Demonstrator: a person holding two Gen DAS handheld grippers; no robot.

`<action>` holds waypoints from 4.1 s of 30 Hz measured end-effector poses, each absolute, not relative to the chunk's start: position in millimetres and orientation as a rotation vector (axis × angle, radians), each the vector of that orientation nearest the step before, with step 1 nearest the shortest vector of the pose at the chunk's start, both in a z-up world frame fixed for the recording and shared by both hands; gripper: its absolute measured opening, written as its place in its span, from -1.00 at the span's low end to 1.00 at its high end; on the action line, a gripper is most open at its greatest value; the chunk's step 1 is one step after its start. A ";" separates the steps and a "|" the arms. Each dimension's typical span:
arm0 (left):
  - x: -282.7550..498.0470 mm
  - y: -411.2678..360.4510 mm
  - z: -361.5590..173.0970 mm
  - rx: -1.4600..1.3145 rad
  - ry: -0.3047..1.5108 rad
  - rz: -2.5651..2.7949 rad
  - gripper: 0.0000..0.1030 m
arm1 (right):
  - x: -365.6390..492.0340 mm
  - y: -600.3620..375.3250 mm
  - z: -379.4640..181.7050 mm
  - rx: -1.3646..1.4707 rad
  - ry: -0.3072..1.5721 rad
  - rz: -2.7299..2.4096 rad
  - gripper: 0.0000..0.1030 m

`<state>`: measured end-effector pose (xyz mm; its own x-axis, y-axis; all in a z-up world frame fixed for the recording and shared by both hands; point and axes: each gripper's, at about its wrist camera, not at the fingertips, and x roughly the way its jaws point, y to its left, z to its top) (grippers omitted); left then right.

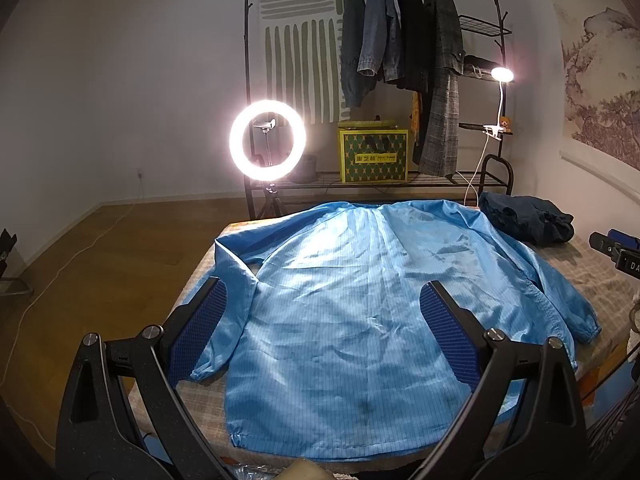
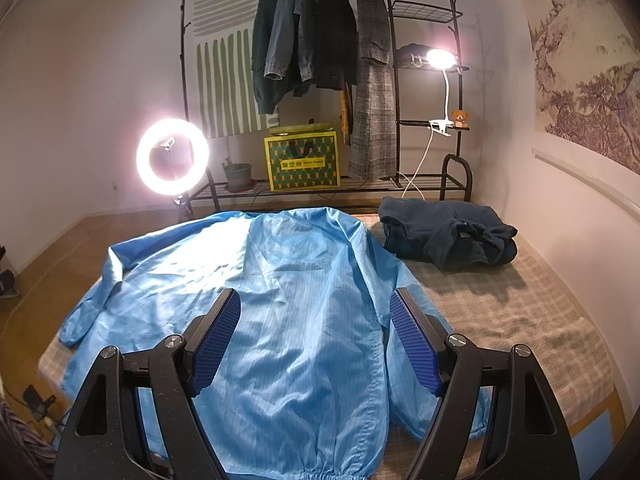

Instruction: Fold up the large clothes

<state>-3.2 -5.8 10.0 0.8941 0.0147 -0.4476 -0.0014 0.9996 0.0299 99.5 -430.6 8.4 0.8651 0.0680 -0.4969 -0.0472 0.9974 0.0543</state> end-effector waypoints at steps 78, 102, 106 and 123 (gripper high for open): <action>-5.4 -8.2 10.2 0.036 0.457 0.011 0.92 | 98.2 -428.1 5.7 0.053 0.524 0.069 0.50; 89.5 155.6 -49.9 -0.141 0.726 0.129 0.92 | 112.9 -412.0 -5.9 0.128 0.485 0.121 0.50; 111.3 213.8 -84.1 -0.321 0.819 0.177 0.91 | 124.5 -402.7 -13.3 0.152 0.536 0.167 0.50; 140.7 313.1 -222.6 -0.751 1.167 0.334 0.75 | 152.8 -367.1 -36.6 0.169 0.635 0.296 0.50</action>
